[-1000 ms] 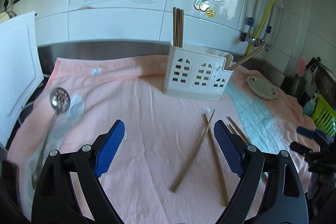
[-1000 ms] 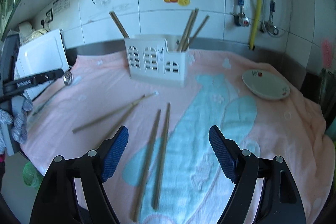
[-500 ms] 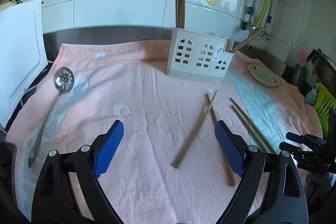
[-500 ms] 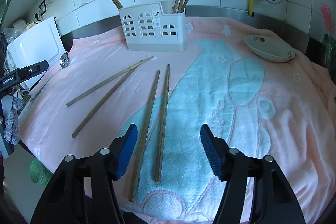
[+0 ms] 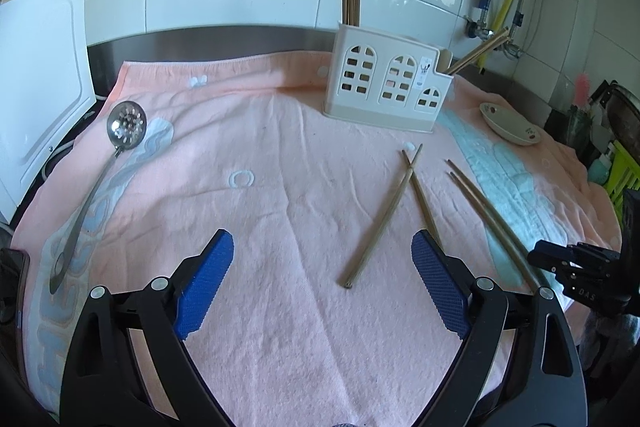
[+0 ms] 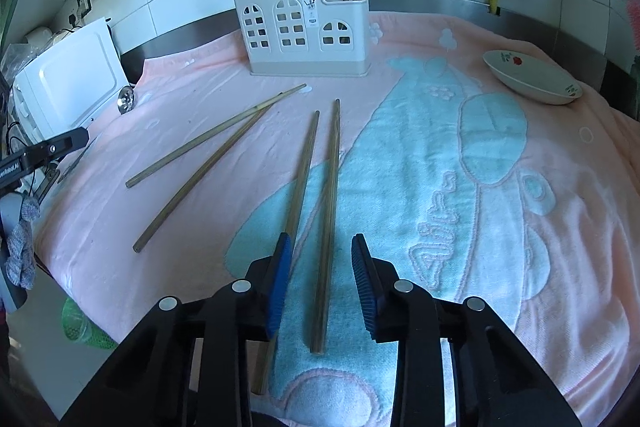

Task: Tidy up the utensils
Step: 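Move both open tools down to the remaining chopsticks on the towel, then close the right tool on a wooden chopstick while the left tool grasps another chopstick, then lift the chopstick upright with the left tool while the right tool carries its chopstick toward the holder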

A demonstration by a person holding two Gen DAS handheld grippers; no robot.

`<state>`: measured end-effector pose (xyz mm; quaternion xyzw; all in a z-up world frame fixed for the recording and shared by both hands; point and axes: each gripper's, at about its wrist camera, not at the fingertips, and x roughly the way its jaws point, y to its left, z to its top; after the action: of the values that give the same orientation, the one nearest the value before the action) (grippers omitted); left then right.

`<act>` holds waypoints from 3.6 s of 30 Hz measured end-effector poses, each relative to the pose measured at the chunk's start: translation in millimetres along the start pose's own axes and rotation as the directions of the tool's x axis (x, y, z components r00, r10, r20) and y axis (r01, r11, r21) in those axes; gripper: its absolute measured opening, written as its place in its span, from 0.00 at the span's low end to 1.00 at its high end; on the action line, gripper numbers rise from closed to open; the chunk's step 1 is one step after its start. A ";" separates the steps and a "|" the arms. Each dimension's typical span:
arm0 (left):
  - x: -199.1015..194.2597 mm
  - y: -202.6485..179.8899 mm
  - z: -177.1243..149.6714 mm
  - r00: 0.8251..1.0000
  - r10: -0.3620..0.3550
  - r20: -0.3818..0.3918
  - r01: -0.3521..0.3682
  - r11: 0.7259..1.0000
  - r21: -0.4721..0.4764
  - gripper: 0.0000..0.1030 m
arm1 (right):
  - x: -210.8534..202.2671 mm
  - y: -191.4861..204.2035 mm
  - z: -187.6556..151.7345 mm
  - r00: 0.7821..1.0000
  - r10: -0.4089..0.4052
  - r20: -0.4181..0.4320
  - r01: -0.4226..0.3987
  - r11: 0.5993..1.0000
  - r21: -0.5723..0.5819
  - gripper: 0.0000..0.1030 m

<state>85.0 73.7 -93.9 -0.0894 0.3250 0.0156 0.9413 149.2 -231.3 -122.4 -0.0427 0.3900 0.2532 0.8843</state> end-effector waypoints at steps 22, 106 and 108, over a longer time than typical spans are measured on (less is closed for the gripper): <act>13.3 -19.5 -12.7 0.999 0.009 -0.037 -0.006 0.997 0.083 0.85 | 13.1 10.4 -1.9 0.995 -0.103 -0.015 0.101 0.992 -0.074 0.08; 12.0 -83.2 181.3 0.982 -0.183 0.037 0.168 0.954 0.250 0.06 | -70.5 15.8 289.8 0.955 0.011 0.295 0.035 0.988 -0.150 0.06; 6.6 -83.2 189.0 0.981 -0.186 0.051 0.168 0.952 0.254 0.06 | -68.9 15.8 300.6 0.949 0.009 0.314 0.036 0.990 -0.137 0.06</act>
<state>212.5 25.4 61.2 0.0012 0.2797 -0.1064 0.9542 303.4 -164.1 136.6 -0.0669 0.2253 0.2775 0.9315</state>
